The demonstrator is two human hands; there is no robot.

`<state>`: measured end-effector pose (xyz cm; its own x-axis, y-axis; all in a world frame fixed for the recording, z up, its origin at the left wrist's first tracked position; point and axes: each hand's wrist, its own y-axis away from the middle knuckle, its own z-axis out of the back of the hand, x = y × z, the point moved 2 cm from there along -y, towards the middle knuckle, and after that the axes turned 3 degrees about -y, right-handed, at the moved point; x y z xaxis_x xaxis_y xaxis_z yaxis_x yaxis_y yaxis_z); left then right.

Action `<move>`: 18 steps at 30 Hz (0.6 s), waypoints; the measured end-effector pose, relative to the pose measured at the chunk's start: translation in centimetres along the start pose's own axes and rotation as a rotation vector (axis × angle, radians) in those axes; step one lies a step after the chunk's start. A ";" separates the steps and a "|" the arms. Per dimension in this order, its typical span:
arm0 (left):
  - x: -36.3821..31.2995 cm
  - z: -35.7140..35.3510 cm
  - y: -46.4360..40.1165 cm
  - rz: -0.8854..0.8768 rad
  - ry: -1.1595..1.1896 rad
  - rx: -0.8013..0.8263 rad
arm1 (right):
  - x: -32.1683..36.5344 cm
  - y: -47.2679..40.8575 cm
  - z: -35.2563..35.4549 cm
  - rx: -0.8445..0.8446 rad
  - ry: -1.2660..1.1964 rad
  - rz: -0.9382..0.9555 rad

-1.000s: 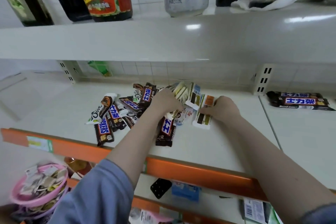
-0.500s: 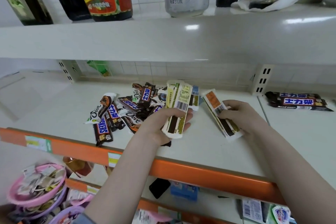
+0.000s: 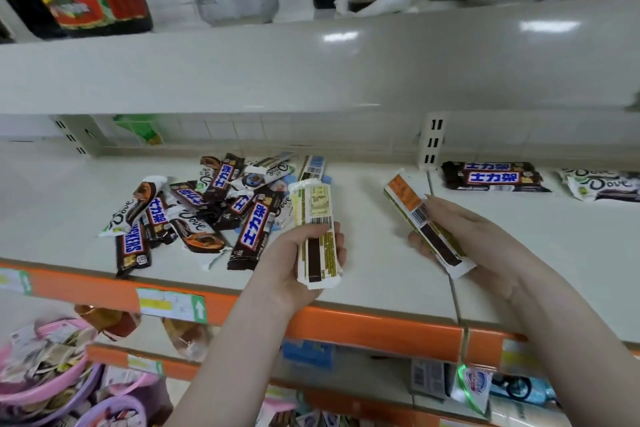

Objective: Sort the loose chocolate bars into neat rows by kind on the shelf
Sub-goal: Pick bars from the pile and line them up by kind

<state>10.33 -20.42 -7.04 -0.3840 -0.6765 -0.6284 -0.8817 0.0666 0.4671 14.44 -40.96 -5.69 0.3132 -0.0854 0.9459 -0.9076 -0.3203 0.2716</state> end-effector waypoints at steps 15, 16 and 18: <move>5.6 -3.3 3.5 -0.013 -0.174 0.125 | -0.2 9.9 4.2 -0.481 0.733 0.494; 6.2 -3.7 3.6 -0.014 -0.185 0.120 | -0.1 10.5 4.8 -0.479 0.805 0.528; 7.5 -4.8 3.6 -0.022 -0.226 0.103 | 0.0 11.8 6.0 -0.465 0.974 0.581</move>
<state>5.62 -28.74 -7.10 -0.4063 -0.4978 -0.7663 -0.9091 0.1359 0.3937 5.46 -50.38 -3.53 -0.3302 0.7017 0.6314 -0.9186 -0.0851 -0.3859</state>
